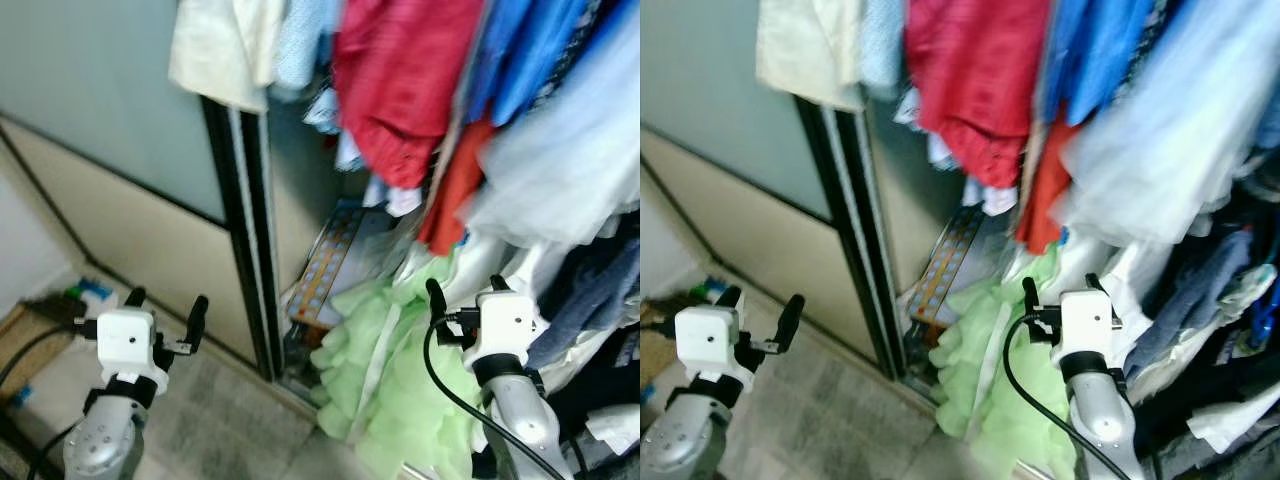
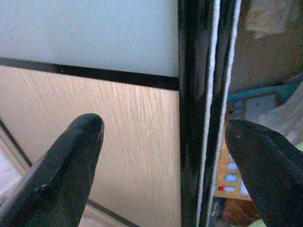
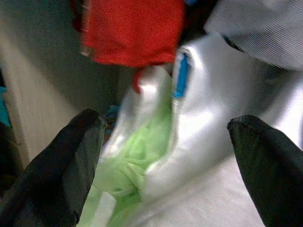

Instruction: Clean up the room

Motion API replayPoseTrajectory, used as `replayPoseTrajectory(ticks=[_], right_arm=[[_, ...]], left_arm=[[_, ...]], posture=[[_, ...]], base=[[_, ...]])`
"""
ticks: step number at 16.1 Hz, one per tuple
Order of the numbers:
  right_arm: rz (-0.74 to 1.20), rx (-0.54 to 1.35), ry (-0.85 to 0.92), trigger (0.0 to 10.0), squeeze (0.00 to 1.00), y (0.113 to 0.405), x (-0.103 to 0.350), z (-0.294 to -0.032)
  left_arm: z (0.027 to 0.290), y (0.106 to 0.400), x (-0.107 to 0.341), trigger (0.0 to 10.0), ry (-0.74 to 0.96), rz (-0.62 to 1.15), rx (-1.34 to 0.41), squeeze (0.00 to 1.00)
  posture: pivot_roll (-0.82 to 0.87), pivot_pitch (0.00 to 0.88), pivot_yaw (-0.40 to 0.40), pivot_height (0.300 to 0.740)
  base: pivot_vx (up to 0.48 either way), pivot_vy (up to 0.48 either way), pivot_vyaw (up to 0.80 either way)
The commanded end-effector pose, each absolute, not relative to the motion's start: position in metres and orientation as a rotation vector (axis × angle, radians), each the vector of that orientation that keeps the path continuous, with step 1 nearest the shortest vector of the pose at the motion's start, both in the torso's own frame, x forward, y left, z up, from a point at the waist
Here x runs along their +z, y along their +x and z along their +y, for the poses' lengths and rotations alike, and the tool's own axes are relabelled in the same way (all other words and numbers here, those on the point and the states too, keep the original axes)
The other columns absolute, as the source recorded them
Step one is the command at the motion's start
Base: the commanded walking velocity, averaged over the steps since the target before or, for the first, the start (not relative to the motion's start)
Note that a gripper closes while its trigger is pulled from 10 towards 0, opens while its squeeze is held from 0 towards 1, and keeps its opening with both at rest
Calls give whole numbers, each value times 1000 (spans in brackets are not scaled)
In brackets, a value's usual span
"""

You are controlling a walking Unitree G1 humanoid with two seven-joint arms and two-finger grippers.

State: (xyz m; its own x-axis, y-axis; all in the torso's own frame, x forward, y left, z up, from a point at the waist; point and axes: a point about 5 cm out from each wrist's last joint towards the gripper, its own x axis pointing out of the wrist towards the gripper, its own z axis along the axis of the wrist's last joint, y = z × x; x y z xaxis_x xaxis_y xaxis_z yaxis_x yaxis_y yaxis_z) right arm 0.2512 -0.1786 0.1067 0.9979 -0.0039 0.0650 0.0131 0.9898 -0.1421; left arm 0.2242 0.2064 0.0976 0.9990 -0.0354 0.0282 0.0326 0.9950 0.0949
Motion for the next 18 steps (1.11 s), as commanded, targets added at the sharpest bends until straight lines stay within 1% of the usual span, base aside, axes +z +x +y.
replayPoseTrajectory(ticks=[1,3,4,5,6,7,8,9,10,11,12,13,14,15,18], right_arm=[[-57,-22,-131,10000,0,255,110,-180],[-55,-28,-108,10000,0,258,110,-177],[-97,-6,-153,10000,0,257,114,-175],[-119,14,-157,10000,0,255,115,-174],[-118,-1,-143,10000,0,254,115,-175],[-122,-42,-120,10000,0,251,116,-181],[-112,-104,-104,10000,0,245,117,-188],[-86,-125,-67,10000,0,238,115,-192],[-82,-135,-110,10000,0,224,115,-197],[-53,-116,-105,10000,0,204,112,-200],[14,-83,-128,10000,0,181,103,-203],[67,-54,-148,10000,0,168,95,-207],[81,-48,-152,10000,0,165,94,-208],[86,-23,-164,10000,0,171,96,-211],[30,-20,-155,10000,0,201,110,-212]], left_arm=[[206,220,93,10000,118,-1,-22,0],[205,215,88,10000,155,23,-27,0],[199,218,89,10000,97,17,-88,0],[196,222,91,10000,80,13,-114,0],[195,226,92,10000,82,8,-119,0],[195,231,95,10000,96,-4,-122,0],[195,232,96,10000,116,-14,-131,0],[198,230,97,10000,112,-14,-123,0],[206,221,93,10000,105,9,-90,0],[215,205,88,10000,128,40,-67,0],[226,185,80,10000,156,80,-31,0],[234,171,74,10000,155,110,20,0],[236,167,72,10000,153,117,40,0],[238,158,69,10000,137,126,98,0],[228,150,65,10000,127,120,131,0]], posture=[[-40,54,-16,740],[-43,52,-2,740],[-47,53,13,740],[-56,56,34,740],[-56,56,34,740],[-70,59,57,740],[-74,52,62,740],[-81,62,68,740],[-84,67,69,740],[-79,75,62,740],[-77,89,47,740],[-71,102,15,740],[-70,102,9,740],[-69,100,-25,740],[-58,90,-49,740]], base=[[0,0,0],[0,0,0],[0,0,0],[0,0,0],[0,0,0],[0,0,0],[0,0,0],[0,0,0],[0,0,0],[0,0,0],[0,0,0],[0,0,0],[0,0,0],[0,0,0],[0,0,0]])
